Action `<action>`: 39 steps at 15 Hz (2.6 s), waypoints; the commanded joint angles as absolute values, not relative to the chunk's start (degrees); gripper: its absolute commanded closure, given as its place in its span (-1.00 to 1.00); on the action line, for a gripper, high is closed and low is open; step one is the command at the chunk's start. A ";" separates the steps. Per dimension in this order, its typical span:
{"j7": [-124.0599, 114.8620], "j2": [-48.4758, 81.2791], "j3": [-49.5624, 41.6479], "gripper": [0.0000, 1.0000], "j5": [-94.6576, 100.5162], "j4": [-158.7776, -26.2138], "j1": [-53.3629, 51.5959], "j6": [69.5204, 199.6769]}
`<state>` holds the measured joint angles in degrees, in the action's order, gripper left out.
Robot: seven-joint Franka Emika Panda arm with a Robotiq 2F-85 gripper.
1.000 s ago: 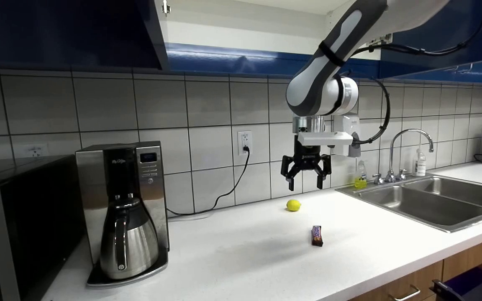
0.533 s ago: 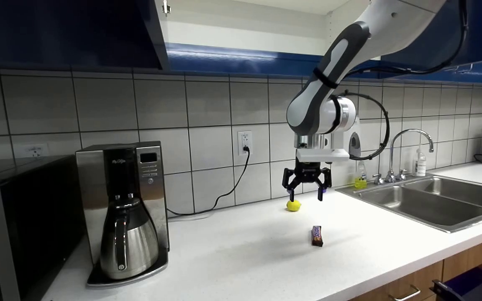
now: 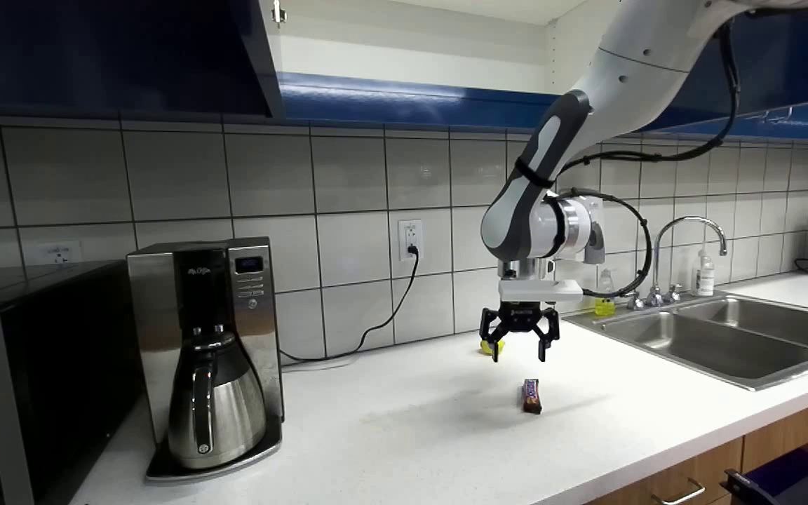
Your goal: Put the chocolate bar inside the cupboard
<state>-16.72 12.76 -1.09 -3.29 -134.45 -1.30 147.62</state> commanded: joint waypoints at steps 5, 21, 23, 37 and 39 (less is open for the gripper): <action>-16.88 19.39 -1.87 -1.00 -9.10 -129.91 0.16 148.78; -28.20 23.94 -8.00 -1.00 -7.50 -128.05 -1.99 149.57; -29.43 24.72 -8.25 -1.00 -7.05 -127.23 -2.85 149.29; -36.48 29.90 -10.75 -1.00 -4.25 -122.26 -7.53 147.57; -36.68 30.71 -10.78 -1.00 -4.39 -121.57 -7.71 147.47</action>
<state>-34.02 29.33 -9.70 -5.99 -123.82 -6.59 149.38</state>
